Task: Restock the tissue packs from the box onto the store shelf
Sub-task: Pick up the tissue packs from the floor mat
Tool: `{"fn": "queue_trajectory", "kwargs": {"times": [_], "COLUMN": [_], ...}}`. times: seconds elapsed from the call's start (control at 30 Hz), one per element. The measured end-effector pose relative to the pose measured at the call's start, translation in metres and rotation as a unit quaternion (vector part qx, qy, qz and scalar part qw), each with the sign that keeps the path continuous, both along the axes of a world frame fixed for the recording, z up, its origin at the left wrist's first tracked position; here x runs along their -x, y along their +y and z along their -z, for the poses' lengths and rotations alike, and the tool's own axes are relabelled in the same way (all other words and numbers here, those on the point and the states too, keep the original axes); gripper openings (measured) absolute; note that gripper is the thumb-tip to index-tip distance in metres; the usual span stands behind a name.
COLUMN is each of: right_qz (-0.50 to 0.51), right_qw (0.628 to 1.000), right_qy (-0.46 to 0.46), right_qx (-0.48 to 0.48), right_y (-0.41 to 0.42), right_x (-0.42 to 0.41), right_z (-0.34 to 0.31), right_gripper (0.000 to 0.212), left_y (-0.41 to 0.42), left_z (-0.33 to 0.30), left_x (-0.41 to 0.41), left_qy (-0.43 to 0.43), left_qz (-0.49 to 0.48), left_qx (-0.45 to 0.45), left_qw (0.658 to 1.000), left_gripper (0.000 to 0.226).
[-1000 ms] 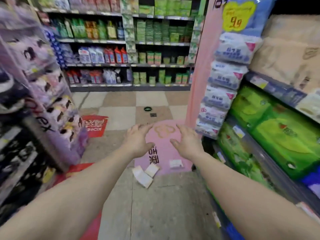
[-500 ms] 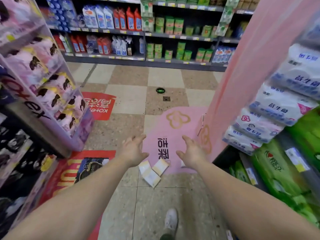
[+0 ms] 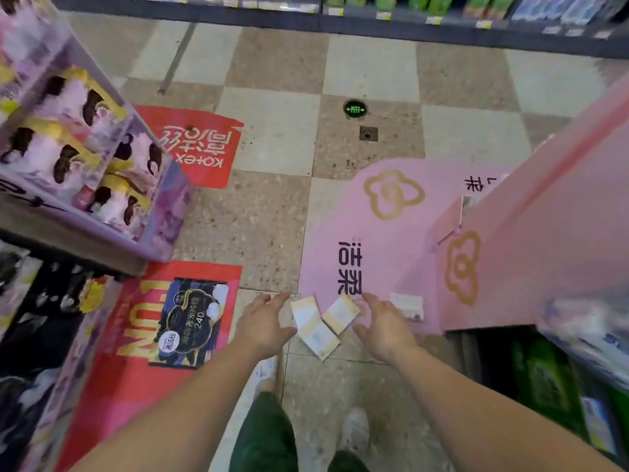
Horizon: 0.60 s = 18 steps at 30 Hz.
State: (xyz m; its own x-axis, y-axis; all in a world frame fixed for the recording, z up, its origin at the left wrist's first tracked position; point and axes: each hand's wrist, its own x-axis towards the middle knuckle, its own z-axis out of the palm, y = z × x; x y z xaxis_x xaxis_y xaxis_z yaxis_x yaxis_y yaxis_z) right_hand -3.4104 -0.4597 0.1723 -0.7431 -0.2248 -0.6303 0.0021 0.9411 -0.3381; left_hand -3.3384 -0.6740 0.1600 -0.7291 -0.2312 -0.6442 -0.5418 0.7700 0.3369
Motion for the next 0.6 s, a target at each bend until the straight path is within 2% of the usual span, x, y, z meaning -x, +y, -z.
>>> {"fn": "queue_trajectory", "kwargs": {"times": [0.13, 0.27, 0.4, 0.6], "right_qz": [0.077, 0.125, 0.141, 0.182], "right_qw": [0.996, 0.988, 0.98, 0.967], "right_qy": [-0.048, -0.095, -0.139, -0.177], "right_qx": [-0.008, -0.004, 0.036, 0.009], "right_y": [-0.018, -0.035, -0.043, -0.033], "right_x": [0.019, 0.028, 0.027, 0.019], "right_z": [0.055, 0.137, 0.243, 0.41], "right_gripper": [0.066, 0.061, 0.058, 0.056], "left_y": [-0.03, -0.059, -0.076, -0.056], "left_z": [0.061, 0.137, 0.232, 0.398], "left_x": [0.043, 0.074, 0.087, 0.078], "left_qy": [-0.046, -0.072, -0.109, -0.162], "left_qz": [0.03, 0.059, 0.077, 0.094], "left_qx": [-0.04, -0.047, -0.041, -0.083], "left_qw": [0.998, 0.995, 0.99, 0.979], "left_gripper": [0.078, 0.079, 0.081, 0.083]}}
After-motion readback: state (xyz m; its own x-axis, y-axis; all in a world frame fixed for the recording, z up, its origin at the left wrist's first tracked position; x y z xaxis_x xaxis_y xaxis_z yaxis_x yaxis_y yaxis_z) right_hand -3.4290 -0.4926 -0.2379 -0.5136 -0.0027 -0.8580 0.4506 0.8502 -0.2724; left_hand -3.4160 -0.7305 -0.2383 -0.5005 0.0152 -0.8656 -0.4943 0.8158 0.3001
